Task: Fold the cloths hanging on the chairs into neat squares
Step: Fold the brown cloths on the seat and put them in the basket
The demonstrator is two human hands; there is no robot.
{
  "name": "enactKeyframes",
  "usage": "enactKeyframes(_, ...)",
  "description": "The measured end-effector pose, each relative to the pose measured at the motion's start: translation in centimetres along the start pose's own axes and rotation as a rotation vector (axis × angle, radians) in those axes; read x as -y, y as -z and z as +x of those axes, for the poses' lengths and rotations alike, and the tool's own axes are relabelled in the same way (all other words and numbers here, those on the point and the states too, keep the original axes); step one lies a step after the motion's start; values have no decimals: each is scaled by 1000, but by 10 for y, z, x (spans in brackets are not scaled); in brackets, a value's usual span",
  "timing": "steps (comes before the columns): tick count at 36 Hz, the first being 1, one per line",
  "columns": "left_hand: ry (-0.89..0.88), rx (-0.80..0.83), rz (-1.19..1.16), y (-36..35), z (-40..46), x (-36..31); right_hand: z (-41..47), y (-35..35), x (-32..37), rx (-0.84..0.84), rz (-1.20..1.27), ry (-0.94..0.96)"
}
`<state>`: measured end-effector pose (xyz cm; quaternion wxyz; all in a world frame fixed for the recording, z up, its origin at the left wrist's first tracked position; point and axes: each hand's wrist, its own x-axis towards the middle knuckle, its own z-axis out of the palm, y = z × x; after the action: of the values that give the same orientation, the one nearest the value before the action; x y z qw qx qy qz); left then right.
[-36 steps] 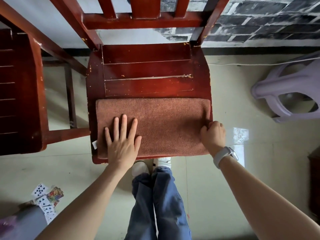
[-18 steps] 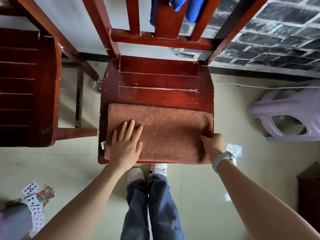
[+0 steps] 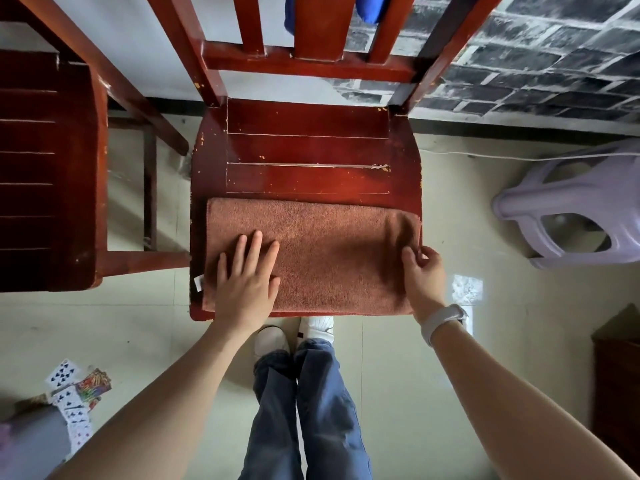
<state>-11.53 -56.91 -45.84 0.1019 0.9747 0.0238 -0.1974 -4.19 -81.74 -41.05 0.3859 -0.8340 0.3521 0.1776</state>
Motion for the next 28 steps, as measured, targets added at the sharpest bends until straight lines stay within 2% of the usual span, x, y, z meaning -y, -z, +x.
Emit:
enactKeyframes(4, -4, 15, -15, 0, 0, 0, -2, 11, 4, 66, 113, 10)
enactKeyframes(8, 21, 12, -171, 5, 2, -1, -7, 16, 18, 155, 105, 69)
enactKeyframes(12, 160, -103, -596, 22, -3, -2, -27, 1, 46, 349, 170, 101)
enactKeyframes(17, 603, -32, -1387, 45, -23, 5, -72, -53, 86, 515, 2, 276)
enactKeyframes(20, 735, -37, -1565, 49, -37, 10, -91, -87, 96, 685, 15, 234)
enactKeyframes(22, 803, -10, -1647, 44, -44, 12, -93, -99, 98, 668, -118, 351)
enactKeyframes(24, 836, 9, -1668, 36, -48, 15, -87, -103, 98, 566, -272, 509)
enactKeyframes(26, 776, 13, -1568, 28, -49, 14, -76, -103, 97, 445, -376, 636)
enactKeyframes(28, 696, -19, -1351, 20, -49, 8, -64, -102, 100, 328, -516, 785)
